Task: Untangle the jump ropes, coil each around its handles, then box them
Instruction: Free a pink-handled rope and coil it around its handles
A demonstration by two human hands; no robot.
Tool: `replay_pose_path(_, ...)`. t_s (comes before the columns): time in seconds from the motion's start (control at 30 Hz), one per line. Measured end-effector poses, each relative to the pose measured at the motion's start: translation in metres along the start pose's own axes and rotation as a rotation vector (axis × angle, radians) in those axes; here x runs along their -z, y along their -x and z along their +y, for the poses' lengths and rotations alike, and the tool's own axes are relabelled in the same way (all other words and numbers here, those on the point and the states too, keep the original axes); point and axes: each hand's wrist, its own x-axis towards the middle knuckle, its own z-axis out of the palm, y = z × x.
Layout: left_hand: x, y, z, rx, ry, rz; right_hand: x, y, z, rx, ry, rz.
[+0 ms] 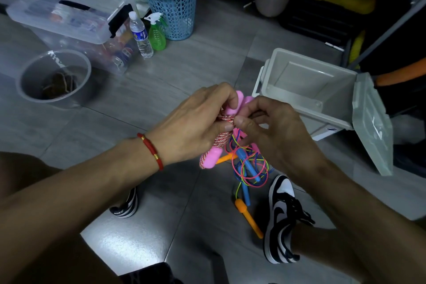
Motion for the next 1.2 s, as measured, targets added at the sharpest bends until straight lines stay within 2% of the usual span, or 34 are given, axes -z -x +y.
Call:
replay_pose_path(0.2, -0.004, 0.004, 0.003, 0.151, 0.195, 0.024, 0.006, 0.000, 0.001, -0.148, -0.398, -0.039)
replay_pose_path(0.33, -0.008, 0.005, 0.001, 0.261, 0.152, -0.026, 0.004, -0.001, 0.004, -0.265, -0.583, -0.065)
replay_pose_path(0.43, -0.009, 0.006, -0.005, 0.267, 0.143, -0.069, 0.001, -0.002, 0.010, -0.218, -0.374, -0.021)
replay_pose_path(0.63, -0.015, 0.003, -0.007, 0.314, 0.093, -0.093, -0.022, -0.003, 0.035, -0.040, 0.147, 0.242)
replay_pose_path(0.73, -0.012, 0.003, -0.007, 0.317, 0.178, -0.127, -0.028, -0.001, 0.036, 0.121, 0.193, 0.299)
replay_pose_path(0.97, 0.007, 0.003, -0.006, 0.261, 0.341, -0.234, 0.002, -0.002, 0.029, 0.432, 0.257, -0.034)
replay_pose_path(1.2, 0.014, 0.005, -0.003, 0.291, 0.561, -0.372, 0.024, -0.011, 0.011, 0.607, 0.357, -0.200)
